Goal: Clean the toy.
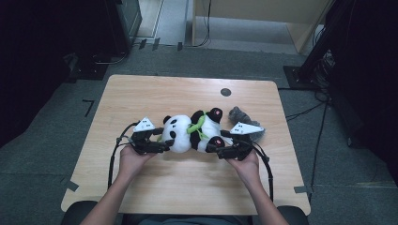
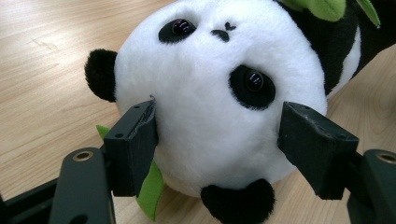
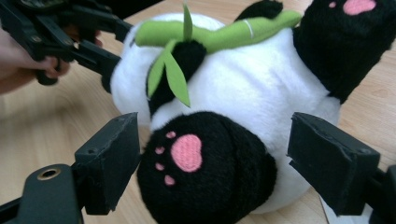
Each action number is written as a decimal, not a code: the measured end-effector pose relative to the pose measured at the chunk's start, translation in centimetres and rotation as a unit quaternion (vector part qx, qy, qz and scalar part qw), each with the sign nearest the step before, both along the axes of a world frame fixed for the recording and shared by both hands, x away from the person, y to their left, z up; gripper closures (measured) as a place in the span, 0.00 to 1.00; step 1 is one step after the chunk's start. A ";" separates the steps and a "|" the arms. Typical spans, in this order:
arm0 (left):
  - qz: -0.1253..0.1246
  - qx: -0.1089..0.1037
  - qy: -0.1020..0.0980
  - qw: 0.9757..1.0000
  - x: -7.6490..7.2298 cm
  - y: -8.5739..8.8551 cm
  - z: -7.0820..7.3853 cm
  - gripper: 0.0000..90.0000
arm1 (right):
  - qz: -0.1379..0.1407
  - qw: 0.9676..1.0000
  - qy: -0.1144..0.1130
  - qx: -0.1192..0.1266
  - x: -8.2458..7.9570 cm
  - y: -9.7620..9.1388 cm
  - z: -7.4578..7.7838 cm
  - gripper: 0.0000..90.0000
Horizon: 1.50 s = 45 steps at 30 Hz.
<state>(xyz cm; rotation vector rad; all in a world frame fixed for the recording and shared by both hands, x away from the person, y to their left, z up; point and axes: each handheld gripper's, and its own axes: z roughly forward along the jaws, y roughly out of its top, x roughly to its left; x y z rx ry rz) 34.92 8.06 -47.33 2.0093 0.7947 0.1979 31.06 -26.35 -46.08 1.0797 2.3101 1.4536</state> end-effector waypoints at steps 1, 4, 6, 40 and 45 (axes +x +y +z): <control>0.000 -0.001 0.000 1.000 0.0 0.0 0.0 0.31 | -0.001 1.000 -0.003 -0.014 0.0 0.2 -0.2 0.19; 0.001 -0.002 0.001 1.000 0.1 0.0 -0.1 0.30 | -0.001 0.999 0.000 -0.044 0.5 0.9 -1.1 0.17; 0.002 -0.005 0.002 1.000 0.2 0.0 -0.1 0.30 | 0.000 0.999 -0.001 -0.044 0.6 1.0 -1.2 0.17; -0.018 -0.042 -0.046 0.998 -0.8 0.6 1.5 0.30 | -0.094 0.994 0.032 -0.043 3.1 -0.6 3.6 0.62; -0.022 -0.028 -0.038 0.999 -0.6 0.2 0.8 0.27 | -0.102 0.993 0.060 -0.005 3.6 -1.6 5.2 0.62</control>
